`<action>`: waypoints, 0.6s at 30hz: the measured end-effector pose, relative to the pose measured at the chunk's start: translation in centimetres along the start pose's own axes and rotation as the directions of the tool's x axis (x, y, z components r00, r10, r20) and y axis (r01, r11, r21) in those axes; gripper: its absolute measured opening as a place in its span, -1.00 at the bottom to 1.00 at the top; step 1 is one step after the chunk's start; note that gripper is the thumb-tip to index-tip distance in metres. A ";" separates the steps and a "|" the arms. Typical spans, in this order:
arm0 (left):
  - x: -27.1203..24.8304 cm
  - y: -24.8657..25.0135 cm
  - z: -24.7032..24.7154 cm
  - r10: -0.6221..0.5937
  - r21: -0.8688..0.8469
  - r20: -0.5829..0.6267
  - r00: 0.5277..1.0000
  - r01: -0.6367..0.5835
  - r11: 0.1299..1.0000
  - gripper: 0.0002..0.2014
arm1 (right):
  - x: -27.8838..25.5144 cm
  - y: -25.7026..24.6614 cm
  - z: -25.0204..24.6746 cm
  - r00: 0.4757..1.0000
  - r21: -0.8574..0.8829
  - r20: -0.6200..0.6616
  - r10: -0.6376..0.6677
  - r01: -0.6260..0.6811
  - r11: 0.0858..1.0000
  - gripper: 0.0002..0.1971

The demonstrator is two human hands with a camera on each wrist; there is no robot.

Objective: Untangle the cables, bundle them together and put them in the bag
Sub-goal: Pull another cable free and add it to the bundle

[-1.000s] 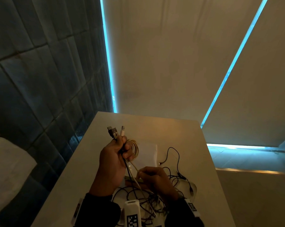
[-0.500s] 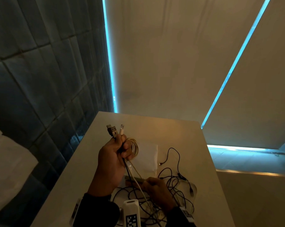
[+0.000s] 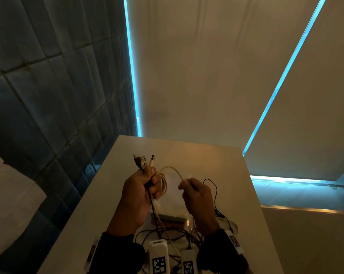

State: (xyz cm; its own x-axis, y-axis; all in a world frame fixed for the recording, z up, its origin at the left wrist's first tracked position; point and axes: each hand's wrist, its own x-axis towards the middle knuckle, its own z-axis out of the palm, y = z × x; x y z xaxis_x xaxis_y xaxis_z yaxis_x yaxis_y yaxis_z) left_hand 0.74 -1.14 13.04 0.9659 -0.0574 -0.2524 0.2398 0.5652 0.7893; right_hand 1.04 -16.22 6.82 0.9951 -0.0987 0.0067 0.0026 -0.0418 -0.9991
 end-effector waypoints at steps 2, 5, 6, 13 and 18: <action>-0.1 -0.1 0.3 0.005 0.026 -0.034 0.999 -0.004 1.000 -0.71 | -0.5 -2.7 0.4 0.993 0.023 0.055 -0.103 0.102 0.995 -0.75; -0.3 -0.2 0.6 0.046 0.041 -0.110 0.993 -0.041 0.998 -0.70 | -1.8 -5.0 1.1 0.968 -0.005 0.186 -0.168 0.172 0.985 -0.76; -0.4 -0.1 0.7 0.063 0.046 -0.130 0.989 -0.058 0.997 -0.69 | -2.1 -5.3 1.3 0.959 0.001 0.224 -0.171 0.176 0.984 -0.76; -0.5 0.1 0.4 0.057 -0.082 -0.125 0.991 -0.068 0.994 -0.72 | -2.5 -5.2 1.1 0.937 0.014 0.333 -0.108 0.109 0.994 -0.76; -0.3 0.3 0.5 0.092 -0.195 -0.012 0.996 -0.092 0.976 -0.70 | -2.5 -4.0 1.1 0.918 -0.045 0.396 -0.026 0.048 0.998 -0.74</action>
State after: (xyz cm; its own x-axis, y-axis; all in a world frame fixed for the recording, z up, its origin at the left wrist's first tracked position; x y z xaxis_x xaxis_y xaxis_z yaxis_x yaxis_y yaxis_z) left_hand 0.53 -1.34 13.62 0.9826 0.0044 -0.1855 0.1261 0.7177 0.6849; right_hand -1.31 -14.76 10.74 0.9524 0.3044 0.0161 0.0461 -0.0916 -0.9947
